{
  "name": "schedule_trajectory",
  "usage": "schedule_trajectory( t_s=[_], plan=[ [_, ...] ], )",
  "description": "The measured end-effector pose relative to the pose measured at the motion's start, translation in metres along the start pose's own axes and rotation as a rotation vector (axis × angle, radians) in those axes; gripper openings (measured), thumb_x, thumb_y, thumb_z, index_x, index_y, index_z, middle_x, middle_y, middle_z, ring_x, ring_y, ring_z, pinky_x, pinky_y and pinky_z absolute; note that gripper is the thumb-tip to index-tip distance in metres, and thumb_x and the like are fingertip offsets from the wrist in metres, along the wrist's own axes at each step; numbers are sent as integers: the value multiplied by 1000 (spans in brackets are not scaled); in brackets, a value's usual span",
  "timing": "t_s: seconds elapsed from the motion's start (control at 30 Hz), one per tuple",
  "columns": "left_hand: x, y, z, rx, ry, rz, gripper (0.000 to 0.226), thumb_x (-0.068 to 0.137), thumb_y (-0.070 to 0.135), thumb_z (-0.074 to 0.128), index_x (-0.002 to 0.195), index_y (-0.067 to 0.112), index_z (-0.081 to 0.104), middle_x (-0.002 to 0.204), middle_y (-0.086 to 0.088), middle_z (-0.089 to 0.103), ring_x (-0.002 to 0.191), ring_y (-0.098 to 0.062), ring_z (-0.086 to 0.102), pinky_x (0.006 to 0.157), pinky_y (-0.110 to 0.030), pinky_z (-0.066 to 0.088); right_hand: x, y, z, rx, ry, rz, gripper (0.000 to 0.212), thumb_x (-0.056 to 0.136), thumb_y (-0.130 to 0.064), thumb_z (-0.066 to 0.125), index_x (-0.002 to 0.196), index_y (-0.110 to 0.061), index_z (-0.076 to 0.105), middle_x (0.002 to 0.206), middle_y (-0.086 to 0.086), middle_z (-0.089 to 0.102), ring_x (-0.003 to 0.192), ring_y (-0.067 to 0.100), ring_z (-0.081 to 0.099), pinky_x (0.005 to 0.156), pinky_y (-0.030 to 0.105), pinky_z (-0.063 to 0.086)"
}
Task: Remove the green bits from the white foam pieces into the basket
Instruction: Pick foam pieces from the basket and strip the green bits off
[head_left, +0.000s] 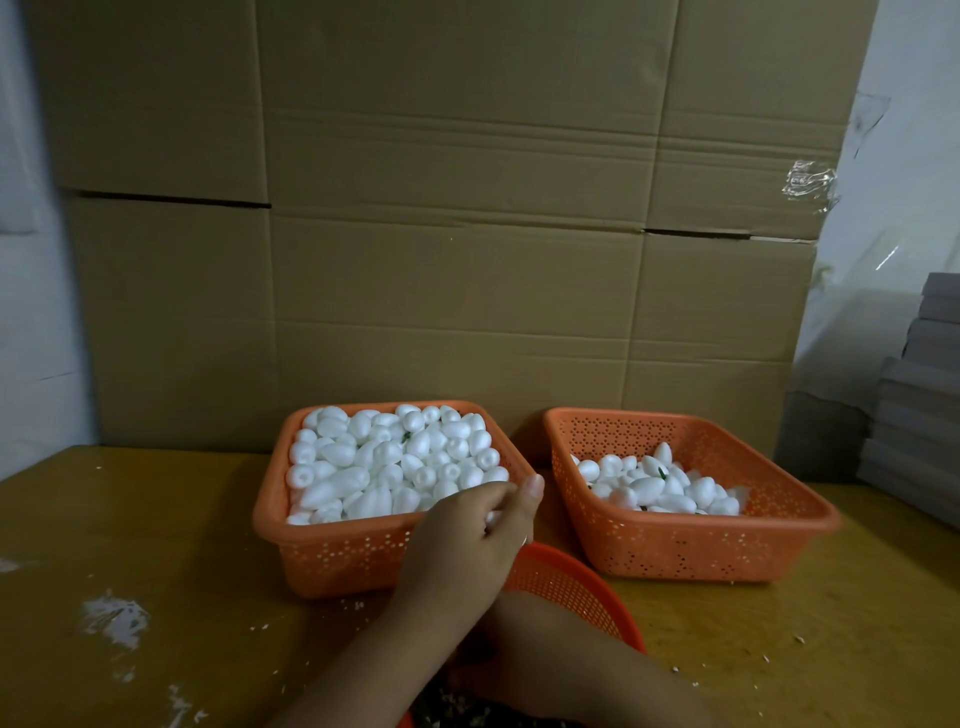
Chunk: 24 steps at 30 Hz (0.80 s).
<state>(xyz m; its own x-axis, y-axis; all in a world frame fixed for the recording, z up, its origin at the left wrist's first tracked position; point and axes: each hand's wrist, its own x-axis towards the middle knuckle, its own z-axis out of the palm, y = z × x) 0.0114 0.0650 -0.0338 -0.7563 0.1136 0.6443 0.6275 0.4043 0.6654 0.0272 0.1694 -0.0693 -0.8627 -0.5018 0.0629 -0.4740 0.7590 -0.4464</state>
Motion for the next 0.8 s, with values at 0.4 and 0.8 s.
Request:
schedule_trajectory(
  t_s=[0.4, 0.8],
  plan=[
    [4, -3, -2, -117, 2, -83, 15, 87, 41, 68, 82, 35, 55, 80, 22, 63, 72, 2, 59, 64, -12, 44, -14, -21, -26, -30, -32, -54, 32, 93, -21, 60, 124, -15, 61, 121, 2, 64, 111, 15, 59, 98, 29, 45],
    [4, -2, -1, -231, -5, -79, 28, 101, 13, 48, 92, 35, 63, 99, 20, 69, 95, -1, 67, 76, -26, 58, -15, -25, -27, -78, -4, -87, 33, 93, -22, 58, 125, -15, 61, 126, 3, 62, 116, 16, 56, 102, 30, 42]
  ],
)
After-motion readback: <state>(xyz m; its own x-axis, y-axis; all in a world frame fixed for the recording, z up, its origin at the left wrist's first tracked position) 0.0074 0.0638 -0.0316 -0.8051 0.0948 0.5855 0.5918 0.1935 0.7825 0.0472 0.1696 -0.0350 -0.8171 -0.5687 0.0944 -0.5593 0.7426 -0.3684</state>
